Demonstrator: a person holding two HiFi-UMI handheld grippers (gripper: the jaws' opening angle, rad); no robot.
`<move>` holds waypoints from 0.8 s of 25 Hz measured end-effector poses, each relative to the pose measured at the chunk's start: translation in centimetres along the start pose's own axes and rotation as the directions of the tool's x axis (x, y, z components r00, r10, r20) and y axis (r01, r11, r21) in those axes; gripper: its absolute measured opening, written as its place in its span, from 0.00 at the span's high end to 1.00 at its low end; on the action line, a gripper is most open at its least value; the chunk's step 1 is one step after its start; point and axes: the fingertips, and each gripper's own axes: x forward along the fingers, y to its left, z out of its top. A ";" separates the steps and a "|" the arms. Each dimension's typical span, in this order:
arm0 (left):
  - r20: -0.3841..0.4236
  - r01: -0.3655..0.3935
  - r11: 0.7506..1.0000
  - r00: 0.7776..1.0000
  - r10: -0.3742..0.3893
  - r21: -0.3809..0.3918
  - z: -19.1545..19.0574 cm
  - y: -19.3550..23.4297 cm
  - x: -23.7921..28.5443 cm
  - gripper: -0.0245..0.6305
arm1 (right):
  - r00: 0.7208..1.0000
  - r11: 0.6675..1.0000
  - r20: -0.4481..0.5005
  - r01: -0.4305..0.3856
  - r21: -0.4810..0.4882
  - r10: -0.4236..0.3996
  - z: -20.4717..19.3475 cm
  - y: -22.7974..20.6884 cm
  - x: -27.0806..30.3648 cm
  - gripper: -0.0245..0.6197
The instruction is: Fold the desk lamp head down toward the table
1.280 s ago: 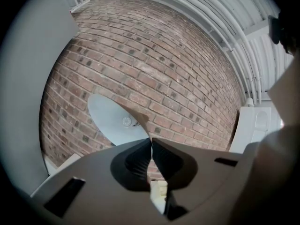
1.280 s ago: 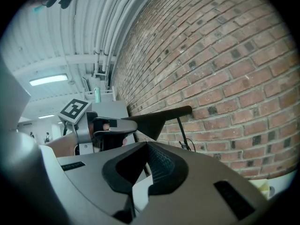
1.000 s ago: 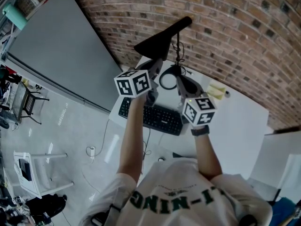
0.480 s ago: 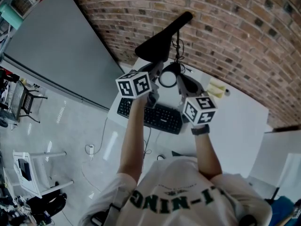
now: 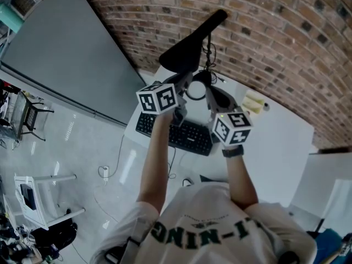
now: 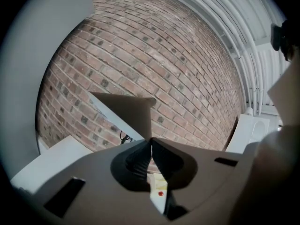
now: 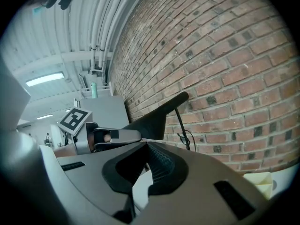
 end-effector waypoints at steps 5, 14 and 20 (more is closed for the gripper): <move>-0.007 0.013 1.000 1.000 -0.013 -0.028 -0.9 0.5 0.7 0.95 | 1.000 1.000 -0.005 0.007 0.003 -0.007 -0.4 -0.5 0.2 0.96; -0.019 0.034 0.997 0.999 -0.036 -0.070 -1.8 1.1 1.5 0.95 | 1.000 1.000 -0.017 0.017 0.014 -0.017 -0.9 -1.1 0.6 0.96; -0.025 0.061 0.993 0.998 -0.064 -0.098 -2.3 1.2 2.2 0.95 | 0.999 0.999 -0.031 0.028 0.032 -0.027 -1.4 -1.6 0.9 0.96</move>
